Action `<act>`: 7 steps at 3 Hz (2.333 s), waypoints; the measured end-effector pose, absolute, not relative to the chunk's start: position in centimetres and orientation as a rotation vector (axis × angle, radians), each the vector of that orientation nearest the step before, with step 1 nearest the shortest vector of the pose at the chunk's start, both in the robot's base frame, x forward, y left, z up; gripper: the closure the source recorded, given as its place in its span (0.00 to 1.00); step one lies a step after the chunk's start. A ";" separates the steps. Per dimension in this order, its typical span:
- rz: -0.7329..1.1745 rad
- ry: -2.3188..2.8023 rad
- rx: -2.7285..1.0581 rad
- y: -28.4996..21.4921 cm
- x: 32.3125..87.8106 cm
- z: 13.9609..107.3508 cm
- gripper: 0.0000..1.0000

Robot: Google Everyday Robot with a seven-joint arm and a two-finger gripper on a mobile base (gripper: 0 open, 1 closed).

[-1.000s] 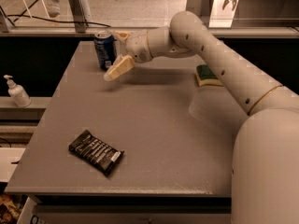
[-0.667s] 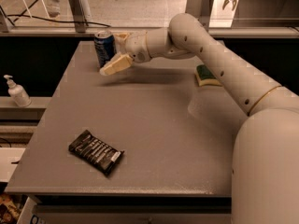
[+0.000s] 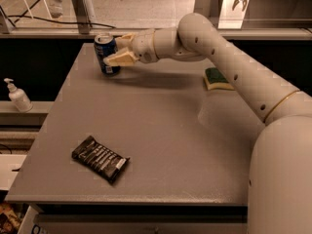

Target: Move pepsi can near rxbar chocolate

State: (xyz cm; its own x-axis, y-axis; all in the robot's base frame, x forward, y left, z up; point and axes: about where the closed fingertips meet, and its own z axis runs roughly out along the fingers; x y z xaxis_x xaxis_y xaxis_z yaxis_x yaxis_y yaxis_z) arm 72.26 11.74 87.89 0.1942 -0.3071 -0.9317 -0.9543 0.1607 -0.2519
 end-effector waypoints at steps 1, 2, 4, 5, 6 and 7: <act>0.745 1.333 -1.339 11.5 72.1 87.9 0.88; 0.805 1.332 -1.335 11.6 70.7 88.1 1.00; 1.072 1.292 -1.415 11.0 63.2 89.1 1.00; 1.200 1.274 -1.498 10.3 58.0 88.8 1.00; 1.268 1.257 -1.593 9.4 53.3 88.2 1.00; 1.270 1.231 -1.707 8.4 49.8 87.5 1.00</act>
Offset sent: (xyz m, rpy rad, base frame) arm -0.0329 -0.0079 0.0060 0.0628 0.0882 0.0463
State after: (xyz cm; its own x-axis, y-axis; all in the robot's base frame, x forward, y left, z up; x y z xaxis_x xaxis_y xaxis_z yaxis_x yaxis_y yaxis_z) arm 49.76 8.40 87.50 0.0810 -0.2912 -0.9532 -0.9436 -0.3305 0.0208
